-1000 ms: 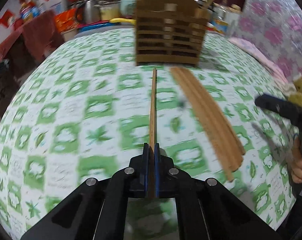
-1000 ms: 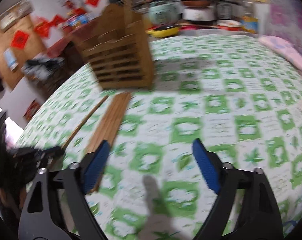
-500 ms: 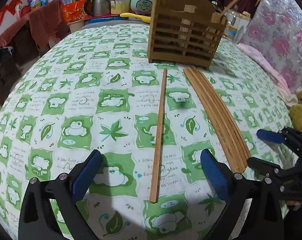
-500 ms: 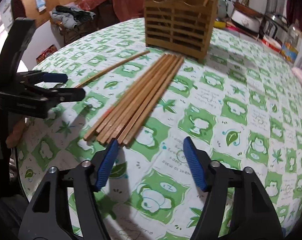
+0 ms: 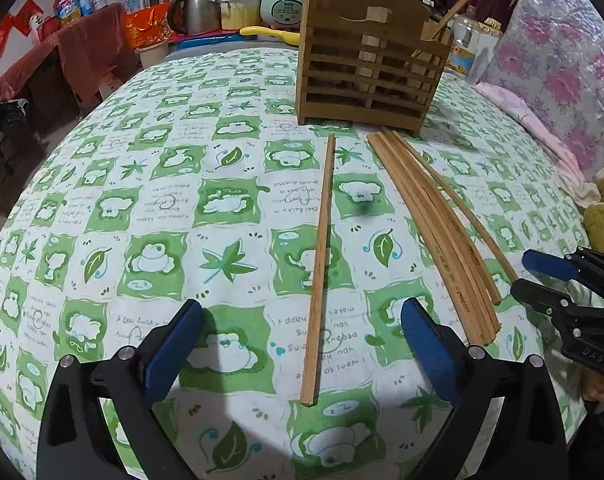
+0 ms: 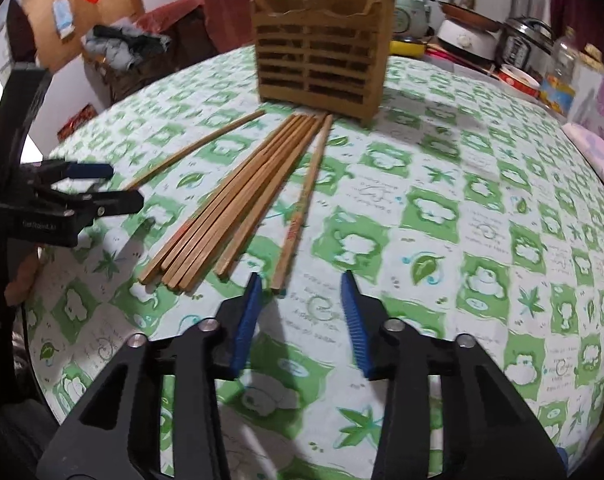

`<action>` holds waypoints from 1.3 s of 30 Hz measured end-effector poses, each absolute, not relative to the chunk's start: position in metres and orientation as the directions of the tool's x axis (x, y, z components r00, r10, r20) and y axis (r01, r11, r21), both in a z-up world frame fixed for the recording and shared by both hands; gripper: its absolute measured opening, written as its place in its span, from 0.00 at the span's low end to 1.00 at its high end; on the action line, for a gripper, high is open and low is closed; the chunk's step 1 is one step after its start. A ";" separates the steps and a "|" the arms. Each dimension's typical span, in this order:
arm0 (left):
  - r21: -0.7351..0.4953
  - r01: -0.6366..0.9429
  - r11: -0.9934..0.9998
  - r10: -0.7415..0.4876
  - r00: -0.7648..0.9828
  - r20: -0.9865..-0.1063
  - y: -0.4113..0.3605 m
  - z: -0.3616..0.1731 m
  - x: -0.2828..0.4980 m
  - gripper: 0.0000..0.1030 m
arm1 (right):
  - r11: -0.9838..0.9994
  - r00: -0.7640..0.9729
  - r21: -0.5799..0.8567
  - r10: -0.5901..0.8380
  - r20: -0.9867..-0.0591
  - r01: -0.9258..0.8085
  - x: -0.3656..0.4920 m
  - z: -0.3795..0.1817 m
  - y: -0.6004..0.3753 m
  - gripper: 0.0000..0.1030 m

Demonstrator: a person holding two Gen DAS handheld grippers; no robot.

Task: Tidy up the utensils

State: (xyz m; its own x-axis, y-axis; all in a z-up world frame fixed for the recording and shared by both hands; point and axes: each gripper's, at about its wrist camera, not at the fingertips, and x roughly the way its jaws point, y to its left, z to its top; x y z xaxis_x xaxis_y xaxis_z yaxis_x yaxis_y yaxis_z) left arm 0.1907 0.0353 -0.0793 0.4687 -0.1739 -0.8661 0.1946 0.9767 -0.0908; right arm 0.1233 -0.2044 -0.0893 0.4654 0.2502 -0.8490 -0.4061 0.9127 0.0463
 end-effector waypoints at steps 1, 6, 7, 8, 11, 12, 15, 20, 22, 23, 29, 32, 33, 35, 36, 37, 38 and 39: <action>-0.079 0.198 0.977 -0.165 0.468 -0.868 0.033 -0.080 0.190 0.94 | 0.911 0.467 0.047 0.254 -0.847 -0.410 0.124 -0.089 -0.203 0.25; -0.045 0.249 0.968 -0.164 0.482 -0.861 0.023 -0.077 0.181 0.75 | 0.911 0.448 0.108 0.296 -0.844 -0.398 0.127 -0.090 -0.208 0.08; -0.015 0.270 0.963 -0.150 0.485 -0.862 0.018 -0.078 0.178 0.71 | 0.911 0.442 0.127 0.308 -0.842 -0.392 0.128 -0.091 -0.211 0.08; -0.007 0.283 0.959 -0.150 0.490 -0.859 0.015 -0.078 0.175 0.62 | 0.911 0.440 0.136 0.313 -0.842 -0.389 0.128 -0.091 -0.213 0.08; -0.022 0.315 0.949 -0.184 0.494 -0.850 0.013 -0.076 0.168 0.40 | 0.913 0.438 0.148 0.318 -0.841 -0.380 0.128 -0.091 -0.215 0.08; -0.028 0.314 0.949 -0.188 0.495 -0.848 0.013 -0.076 0.167 0.34 | 0.913 0.437 0.150 0.319 -0.841 -0.380 0.128 -0.091 -0.215 0.08; -0.046 0.306 0.951 -0.200 0.496 -0.845 0.016 -0.075 0.165 0.19 | 0.912 0.433 0.158 0.325 -0.841 -0.377 0.130 -0.091 -0.216 0.08; -0.052 0.296 0.954 -0.200 0.494 -0.846 0.017 -0.074 0.165 0.09 | 0.916 0.441 0.153 0.319 -0.839 -0.371 0.129 -0.090 -0.217 0.08; -0.045 0.296 0.954 -0.195 0.498 -0.845 0.017 -0.073 0.163 0.09 | 0.925 0.470 0.126 0.296 -0.831 -0.359 0.125 -0.086 -0.219 0.07; -0.046 0.295 0.954 -0.195 0.499 -0.844 0.018 -0.072 0.161 0.08 | 0.929 0.490 0.110 0.284 -0.824 -0.353 0.122 -0.083 -0.220 0.07; -0.100 0.296 0.950 -0.250 0.527 -0.812 0.020 -0.044 0.154 0.05 | 0.939 0.596 0.072 0.271 -0.756 -0.336 0.109 -0.044 -0.229 0.06; -0.128 0.298 0.946 -0.285 0.575 -0.767 0.021 -0.012 0.154 0.05 | 0.941 0.642 0.074 0.283 -0.713 -0.332 0.109 -0.017 -0.233 0.06; -0.137 0.302 0.943 -0.298 0.589 -0.751 0.021 -0.001 0.155 0.05 | 0.941 0.663 0.079 0.291 -0.690 -0.330 0.110 -0.003 -0.235 0.06; -0.147 0.309 0.940 -0.313 0.608 -0.730 0.020 0.017 0.158 0.05 | 0.940 0.683 0.088 0.301 -0.666 -0.330 0.111 0.011 -0.236 0.06; -0.149 0.311 0.939 -0.318 0.614 -0.723 0.017 0.024 0.161 0.05 | 0.939 0.695 0.096 0.311 -0.649 -0.331 0.113 0.022 -0.237 0.06; -0.151 0.315 0.937 -0.324 0.623 -0.712 0.016 0.034 0.164 0.05 | 0.938 0.700 0.101 0.316 -0.641 -0.331 0.113 0.027 -0.238 0.06; -0.151 0.318 0.936 -0.328 0.630 -0.704 0.014 0.041 0.166 0.05 | 0.937 0.705 0.110 0.324 -0.631 -0.332 0.115 0.032 -0.237 0.06; -0.149 0.319 0.936 -0.329 0.642 -0.693 0.011 0.051 0.170 0.05 | 0.935 0.708 0.123 0.333 -0.623 -0.332 0.117 0.038 -0.238 0.06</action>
State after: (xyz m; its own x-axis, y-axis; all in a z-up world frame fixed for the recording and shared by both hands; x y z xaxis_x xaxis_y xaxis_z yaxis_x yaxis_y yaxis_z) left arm 0.1701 0.0109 0.0507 0.6416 -0.3291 -0.6928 0.3192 0.9359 -0.1489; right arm 0.1174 -0.2377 0.0382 0.7080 0.3331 -0.6228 -0.3321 0.9352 0.1228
